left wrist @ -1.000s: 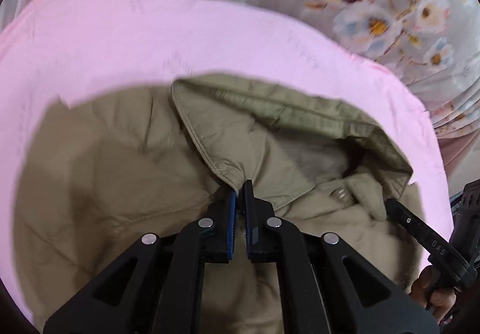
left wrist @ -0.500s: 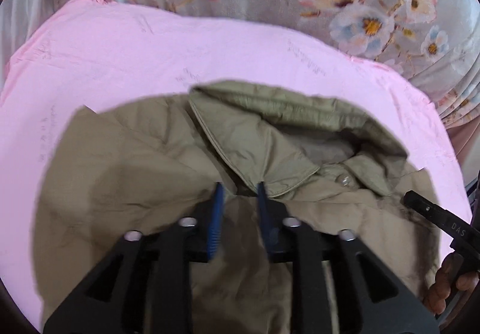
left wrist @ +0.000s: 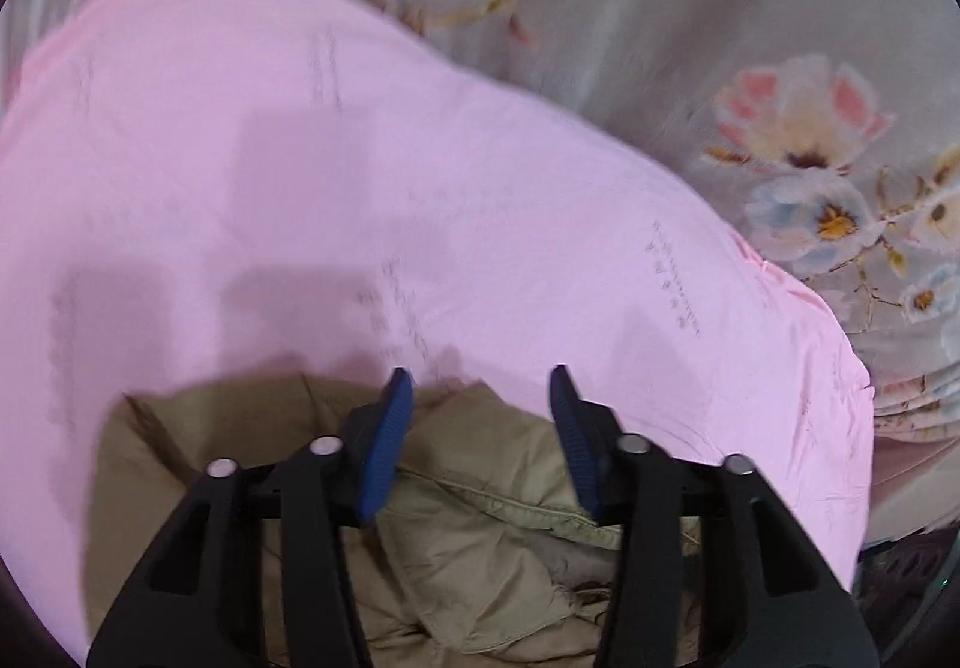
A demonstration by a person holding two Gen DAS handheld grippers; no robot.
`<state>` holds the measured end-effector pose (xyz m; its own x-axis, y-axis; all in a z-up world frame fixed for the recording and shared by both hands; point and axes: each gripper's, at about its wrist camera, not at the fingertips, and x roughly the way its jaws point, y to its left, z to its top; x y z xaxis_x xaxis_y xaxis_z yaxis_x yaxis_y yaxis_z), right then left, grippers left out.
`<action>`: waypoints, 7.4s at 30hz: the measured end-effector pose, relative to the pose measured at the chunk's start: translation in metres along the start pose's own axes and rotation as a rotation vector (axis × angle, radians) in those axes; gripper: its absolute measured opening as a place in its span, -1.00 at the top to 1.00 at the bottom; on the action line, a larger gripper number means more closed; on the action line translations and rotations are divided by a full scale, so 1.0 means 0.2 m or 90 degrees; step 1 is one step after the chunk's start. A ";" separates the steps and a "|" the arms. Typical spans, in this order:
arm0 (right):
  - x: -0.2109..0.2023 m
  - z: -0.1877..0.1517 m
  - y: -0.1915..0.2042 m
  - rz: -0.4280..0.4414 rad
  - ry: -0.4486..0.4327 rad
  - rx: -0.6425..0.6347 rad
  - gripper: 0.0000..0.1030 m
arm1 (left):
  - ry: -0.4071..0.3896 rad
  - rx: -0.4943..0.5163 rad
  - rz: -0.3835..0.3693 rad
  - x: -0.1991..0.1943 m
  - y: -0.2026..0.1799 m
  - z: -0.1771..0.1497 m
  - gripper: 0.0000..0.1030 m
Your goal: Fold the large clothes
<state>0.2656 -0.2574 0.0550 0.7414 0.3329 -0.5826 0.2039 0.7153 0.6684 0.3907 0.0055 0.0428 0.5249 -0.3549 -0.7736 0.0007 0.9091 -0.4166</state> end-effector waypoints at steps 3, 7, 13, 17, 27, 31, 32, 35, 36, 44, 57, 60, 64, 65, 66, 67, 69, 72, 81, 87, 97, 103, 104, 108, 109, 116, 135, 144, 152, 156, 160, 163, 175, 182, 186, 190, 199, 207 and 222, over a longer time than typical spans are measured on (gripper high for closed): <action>0.10 -0.06 -0.02 -0.042 0.041 -0.039 0.61 | 0.068 0.054 0.028 0.12 -0.05 -0.12 0.60; 0.08 -0.17 -0.04 -0.083 0.085 -0.136 0.72 | 0.071 0.158 0.064 0.08 -0.08 -0.33 0.87; 0.02 -0.19 -0.12 -0.154 0.063 -0.162 0.80 | 0.049 0.165 0.051 0.07 0.03 -0.45 1.00; 0.07 -0.23 -0.14 -0.171 0.068 -0.179 0.81 | 0.004 0.181 0.065 0.06 0.02 -0.49 1.00; 0.10 -0.25 -0.12 -0.192 0.064 -0.211 0.81 | -0.065 0.144 -0.031 -0.25 -0.11 -0.29 0.87; 0.09 -0.24 -0.12 -0.182 0.071 -0.207 0.80 | 0.051 0.150 0.028 0.11 -0.12 -0.32 0.88; 0.08 -0.24 -0.10 -0.186 0.076 -0.213 0.80 | 0.047 0.159 0.032 0.15 -0.10 -0.36 0.88; 0.01 -0.21 0.00 -0.181 0.049 -0.226 0.64 | 0.018 0.180 0.041 0.14 -0.09 -0.43 0.88; -0.01 -0.21 0.03 -0.171 0.035 -0.231 0.63 | 0.012 0.183 0.040 0.14 -0.09 -0.43 0.88; 0.14 -0.27 -0.01 -0.204 0.053 -0.243 0.53 | -0.037 0.229 0.066 0.13 -0.12 -0.48 0.88; 0.17 -0.29 0.01 -0.227 0.049 -0.261 0.53 | -0.059 0.259 0.107 0.15 -0.16 -0.50 0.88; 0.17 -0.29 0.01 -0.225 0.049 -0.259 0.53 | -0.061 0.261 0.111 0.15 -0.17 -0.50 0.89; 0.18 -0.29 0.01 -0.224 0.048 -0.255 0.53 | -0.064 0.263 0.116 0.16 -0.18 -0.50 0.88; 0.18 -0.29 0.01 -0.224 0.047 -0.255 0.53 | -0.065 0.264 0.118 0.16 -0.18 -0.50 0.88; 0.18 -0.29 0.01 -0.224 0.047 -0.255 0.53 | -0.066 0.264 0.119 0.16 -0.18 -0.50 0.88; 0.18 -0.29 0.01 -0.224 0.047 -0.254 0.53 | -0.066 0.264 0.119 0.16 -0.18 -0.50 0.88; 0.18 -0.28 0.00 -0.216 0.047 -0.247 0.53 | -0.066 0.260 0.116 0.16 -0.18 -0.49 0.88; 0.15 -0.26 -0.04 -0.180 0.043 -0.217 0.53 | -0.066 0.256 0.111 0.16 -0.17 -0.48 0.88; -0.88 -0.61 -0.27 -0.106 0.000 -0.150 -0.12 | -0.110 0.260 0.046 -0.55 0.13 -0.77 -0.60; -1.53 -1.20 -0.50 -0.164 0.073 -0.134 -0.23 | -0.037 0.229 0.069 -1.01 0.62 -1.13 -0.62; -1.79 -1.79 -0.55 -0.072 0.126 -0.040 -0.30 | 0.053 0.027 -0.024 -1.32 1.12 -1.69 -0.61; -1.77 -1.87 -0.47 -0.028 0.111 -0.035 -0.32 | 0.075 0.015 -0.112 -1.34 1.03 -1.83 -0.61; -1.77 -1.87 -0.48 -0.015 0.109 -0.025 -0.32 | 0.076 0.017 -0.120 -1.34 1.01 -1.84 -0.61; -1.77 -1.88 -0.48 -0.009 0.089 -0.011 0.03 | 0.076 0.027 -0.124 -1.33 0.95 -1.89 -0.27; -1.76 -1.88 -0.47 -0.021 0.092 -0.018 0.19 | 0.076 0.035 -0.116 -1.33 0.94 -1.90 0.12; -1.95 -1.84 -0.35 0.047 0.019 -0.069 0.82 | 0.013 0.056 -0.136 -1.57 0.91 -1.86 0.84; -2.21 -1.03 0.09 0.102 -0.274 -0.155 0.84 | -0.227 0.168 -0.151 -2.03 0.51 -1.27 0.82; -1.55 -0.75 -0.03 -0.022 -0.242 -0.120 0.84 | -0.183 0.175 -0.021 -1.35 0.43 -0.99 0.79; -1.09 -0.73 -0.22 -0.108 -0.167 -0.105 0.84 | -0.110 0.179 0.030 -0.86 0.47 -0.97 0.74; -0.94 -0.76 -0.30 -0.134 -0.130 -0.098 0.84 | -0.115 0.200 0.043 -0.76 0.47 -1.01 0.70; -0.88 -0.79 -0.33 -0.137 -0.109 -0.090 0.81 | -0.128 0.200 0.037 -0.72 0.50 -1.05 0.68; -0.87 -0.78 -0.35 -0.121 -0.102 -0.076 0.77 | -0.132 0.191 0.023 -0.71 0.51 -1.05 0.68; -1.36 -0.88 -0.20 -0.084 -0.177 -0.132 -0.30 | -0.206 0.210 0.005 -1.23 0.57 -1.11 -0.45; -0.97 -0.73 -0.02 -0.292 -0.117 -0.267 -0.17 | -0.107 0.298 0.048 -0.96 0.28 -1.03 -0.34; -0.84 -0.62 -0.19 -0.271 -0.076 -0.194 -0.19 | -0.069 0.248 0.073 -0.76 0.33 -0.92 -0.28; -0.73 -0.59 -0.31 -0.237 0.001 -0.138 0.92 | -0.052 0.230 0.105 -0.64 0.37 -0.85 -0.28; -0.76 -0.64 -0.31 -0.280 -0.034 -0.173 0.95 | -0.068 0.213 0.150 -0.52 0.43 -0.85 -0.41; -0.64 -0.69 -0.32 -0.330 0.000 -0.194 0.91 | -0.070 0.191 0.152 -0.47 0.46 -0.86 -0.52; -0.94 -0.74 0.18 -0.228 -0.068 -0.273 0.64 | -0.148 0.247 0.128 -0.96 0.21 -0.90 -0.18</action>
<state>0.0389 -0.2044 0.1205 0.7390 -0.0250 -0.6732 0.1933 0.9651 0.1764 0.1360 0.0735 0.0878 0.7231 -0.1466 -0.6751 0.1738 0.9844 -0.0276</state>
